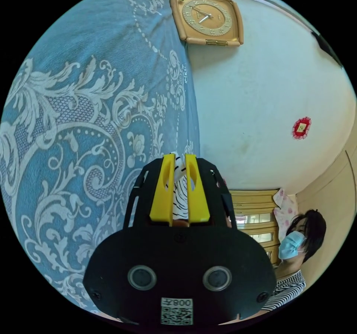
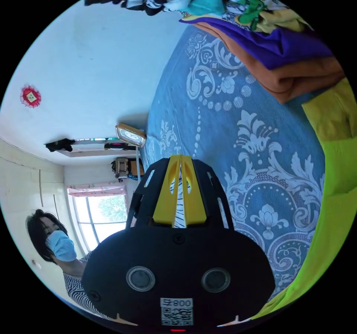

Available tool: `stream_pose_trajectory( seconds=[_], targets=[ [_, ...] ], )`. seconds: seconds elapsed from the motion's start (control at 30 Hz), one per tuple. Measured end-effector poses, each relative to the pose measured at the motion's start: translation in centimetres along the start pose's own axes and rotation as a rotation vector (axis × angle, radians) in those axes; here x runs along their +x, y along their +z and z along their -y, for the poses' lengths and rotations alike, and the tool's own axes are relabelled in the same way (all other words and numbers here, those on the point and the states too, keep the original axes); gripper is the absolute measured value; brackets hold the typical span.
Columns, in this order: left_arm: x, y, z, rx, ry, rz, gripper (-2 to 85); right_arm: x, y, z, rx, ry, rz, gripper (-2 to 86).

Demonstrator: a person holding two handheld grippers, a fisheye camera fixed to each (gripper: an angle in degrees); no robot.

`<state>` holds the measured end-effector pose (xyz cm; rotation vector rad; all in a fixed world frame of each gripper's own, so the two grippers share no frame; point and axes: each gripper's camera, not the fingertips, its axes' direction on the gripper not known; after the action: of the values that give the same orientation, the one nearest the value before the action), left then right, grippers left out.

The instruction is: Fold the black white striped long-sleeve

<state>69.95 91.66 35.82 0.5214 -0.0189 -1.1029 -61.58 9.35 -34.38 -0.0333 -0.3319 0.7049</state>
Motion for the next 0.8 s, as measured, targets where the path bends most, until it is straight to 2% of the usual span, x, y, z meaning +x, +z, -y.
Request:
stream_pose_trajectory(
  seconds=[0.17,0.4,0.6,0.67,0.8],
  targets=[
    [3.1,1.2,2.7,-0.013,-0.006,0.041,5.3,-8.0,5.3,1.1,-0.103,-0.175,-0.061,0.0],
    [8.1,0.3,3.7,0.069,0.057,0.035,3.0,-20.1,16.1,0.4,-0.33,-0.46,-0.374,0.0],
    [17.1,9.8,3.9,-0.319,0.298,0.124,2.0,-27.3,23.3,3.5,-0.423,-0.553,-0.506,0.0],
    [19.9,14.4,4.4,-0.442,0.369,0.223,1.3,-28.8,25.5,4.4,-0.447,-0.564,-0.579,0.0],
    [23.4,18.5,5.9,-0.498,0.429,0.356,0.6,-32.9,28.3,6.3,-0.45,-0.605,-0.663,0.0]
  ],
)
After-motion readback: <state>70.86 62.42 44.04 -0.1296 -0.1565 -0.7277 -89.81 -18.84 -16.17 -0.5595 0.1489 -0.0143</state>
